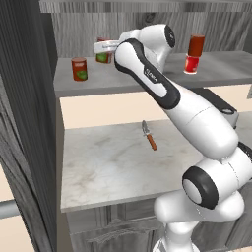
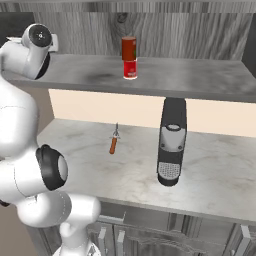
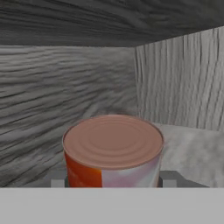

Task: Stack two cans on top of the other two cans in the cabinet.

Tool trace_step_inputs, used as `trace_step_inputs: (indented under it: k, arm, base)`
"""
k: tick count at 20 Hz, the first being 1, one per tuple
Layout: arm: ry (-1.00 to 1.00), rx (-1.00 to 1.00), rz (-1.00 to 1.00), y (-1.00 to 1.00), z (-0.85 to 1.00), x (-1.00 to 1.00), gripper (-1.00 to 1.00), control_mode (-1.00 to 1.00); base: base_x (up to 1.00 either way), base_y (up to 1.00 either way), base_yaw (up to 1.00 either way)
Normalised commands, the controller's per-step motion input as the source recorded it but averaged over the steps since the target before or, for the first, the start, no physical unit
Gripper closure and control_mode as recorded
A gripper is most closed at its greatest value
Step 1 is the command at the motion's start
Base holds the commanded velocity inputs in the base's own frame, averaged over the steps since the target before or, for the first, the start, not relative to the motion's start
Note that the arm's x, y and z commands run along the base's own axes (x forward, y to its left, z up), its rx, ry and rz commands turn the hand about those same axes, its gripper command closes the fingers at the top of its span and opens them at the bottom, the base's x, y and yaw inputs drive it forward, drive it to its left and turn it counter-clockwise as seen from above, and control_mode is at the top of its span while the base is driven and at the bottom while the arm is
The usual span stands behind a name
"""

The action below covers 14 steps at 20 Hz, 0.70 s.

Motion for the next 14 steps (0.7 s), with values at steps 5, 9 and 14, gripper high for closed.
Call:
trace_step_inputs:
  k: [5, 9, 14]
  arm:
    - [0.00, 0.00, 0.04, 0.02, 0.00, -0.24, 1.00, -1.00]
    - [0.00, 0.00, 0.05, 0.01, 0.00, -0.12, 1.00, -1.00]
    - [0.00, 0.00, 0.04, 0.06, 0.00, 0.00, 1.00, -1.00]
  base:
    - [0.00, 0.00, 0.00]
    - [0.00, 0.00, 0.00]
    - [0.00, 0.00, 0.00]
